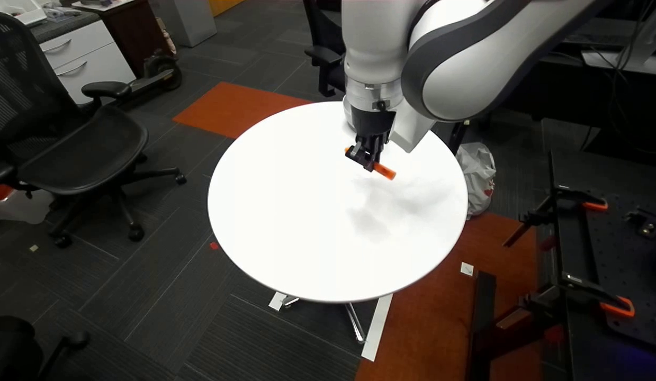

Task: Put the orange marker in the bowl on the table

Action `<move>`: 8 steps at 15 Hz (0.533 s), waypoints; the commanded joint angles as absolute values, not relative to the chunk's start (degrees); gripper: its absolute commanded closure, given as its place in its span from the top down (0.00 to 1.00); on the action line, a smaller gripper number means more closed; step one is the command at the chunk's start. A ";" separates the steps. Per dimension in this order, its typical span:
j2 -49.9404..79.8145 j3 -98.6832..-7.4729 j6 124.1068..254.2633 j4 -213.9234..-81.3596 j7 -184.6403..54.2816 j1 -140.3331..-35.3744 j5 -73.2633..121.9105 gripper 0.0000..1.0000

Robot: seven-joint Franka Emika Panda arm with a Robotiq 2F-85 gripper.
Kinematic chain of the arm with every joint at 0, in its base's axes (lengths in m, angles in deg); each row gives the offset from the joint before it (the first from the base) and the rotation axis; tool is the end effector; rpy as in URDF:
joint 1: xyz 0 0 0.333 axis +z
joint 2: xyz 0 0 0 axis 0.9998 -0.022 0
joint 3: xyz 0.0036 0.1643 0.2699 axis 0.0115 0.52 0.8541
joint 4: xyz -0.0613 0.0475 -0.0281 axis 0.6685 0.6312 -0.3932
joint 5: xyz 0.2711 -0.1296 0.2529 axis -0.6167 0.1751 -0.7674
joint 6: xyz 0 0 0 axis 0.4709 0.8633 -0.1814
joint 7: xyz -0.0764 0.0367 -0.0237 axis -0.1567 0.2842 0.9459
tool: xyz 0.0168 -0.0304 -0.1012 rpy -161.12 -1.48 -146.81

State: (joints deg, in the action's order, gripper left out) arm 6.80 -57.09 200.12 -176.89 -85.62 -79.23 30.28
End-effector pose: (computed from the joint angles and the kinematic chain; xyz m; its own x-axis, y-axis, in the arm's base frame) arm 0.5747 0.0171 0.2066 0.9639 -0.2632 0.0403 -0.2662 -0.9538 0.1390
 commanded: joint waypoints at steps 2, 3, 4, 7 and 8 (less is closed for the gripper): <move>6.19 -54.61 195.51 -175.31 -81.06 -80.43 30.05 0.05; 5.74 -54.51 195.73 -175.09 -80.27 -80.70 30.19 0.05; 5.44 -54.24 196.37 -175.06 -78.69 -81.29 29.83 0.05; 4.39 -53.85 197.70 -174.88 -74.59 -83.02 28.98 0.05; 3.97 -53.76 197.53 -174.56 -73.44 -83.64 28.71 0.05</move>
State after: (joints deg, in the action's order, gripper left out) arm 5.23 -55.11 197.61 -176.02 -77.54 -81.06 29.95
